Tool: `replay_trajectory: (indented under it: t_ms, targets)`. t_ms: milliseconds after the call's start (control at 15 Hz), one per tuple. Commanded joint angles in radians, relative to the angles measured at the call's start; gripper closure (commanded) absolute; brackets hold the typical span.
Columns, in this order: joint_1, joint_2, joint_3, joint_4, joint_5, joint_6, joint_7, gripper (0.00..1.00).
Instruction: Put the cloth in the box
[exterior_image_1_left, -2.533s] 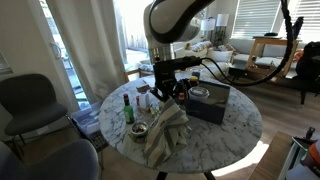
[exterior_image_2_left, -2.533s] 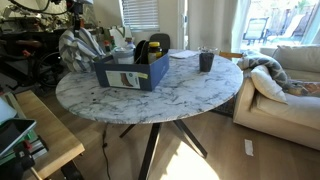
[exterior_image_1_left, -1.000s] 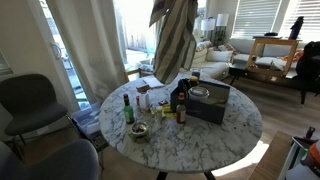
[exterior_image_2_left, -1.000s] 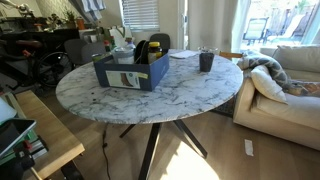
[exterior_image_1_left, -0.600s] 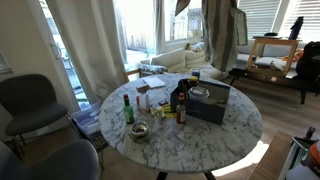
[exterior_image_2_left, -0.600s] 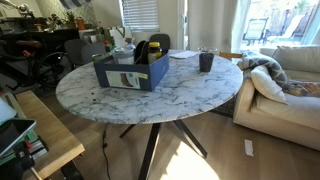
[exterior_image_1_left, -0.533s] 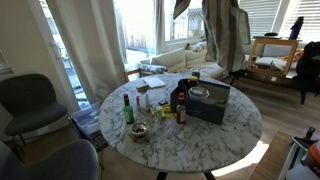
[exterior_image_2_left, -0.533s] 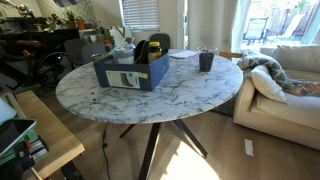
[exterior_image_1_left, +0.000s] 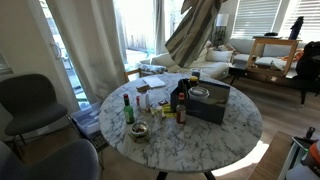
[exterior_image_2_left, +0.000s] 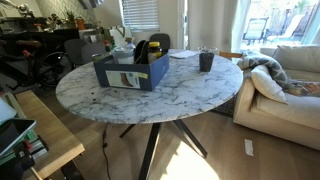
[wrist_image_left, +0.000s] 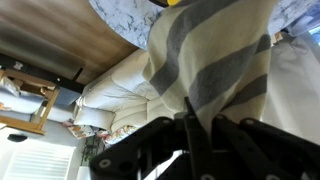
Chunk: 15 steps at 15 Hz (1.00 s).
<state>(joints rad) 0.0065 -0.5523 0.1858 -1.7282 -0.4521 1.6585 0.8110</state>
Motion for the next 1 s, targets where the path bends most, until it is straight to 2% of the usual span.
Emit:
replay_trajectory:
  t_ms: [0, 267, 533, 667, 733, 800, 933]
  targets:
    - [-0.043, -0.065, -0.148, -0.107, 0.134, 0.136, 0.005, 0.98]
    - [-0.111, -0.051, -0.257, -0.161, 0.306, 0.193, 0.014, 0.98]
    - [-0.163, -0.069, -0.308, -0.283, 0.472, 0.281, 0.02, 0.98]
    - [-0.191, -0.058, -0.317, -0.31, 0.532, 0.282, 0.024, 0.98]
    - [-0.203, -0.031, -0.291, -0.254, 0.493, 0.256, -0.012, 0.98]
    - [-0.211, -0.03, -0.292, -0.265, 0.498, 0.258, -0.016, 0.94]
    - [-0.216, -0.026, -0.286, -0.26, 0.496, 0.258, -0.019, 0.94]
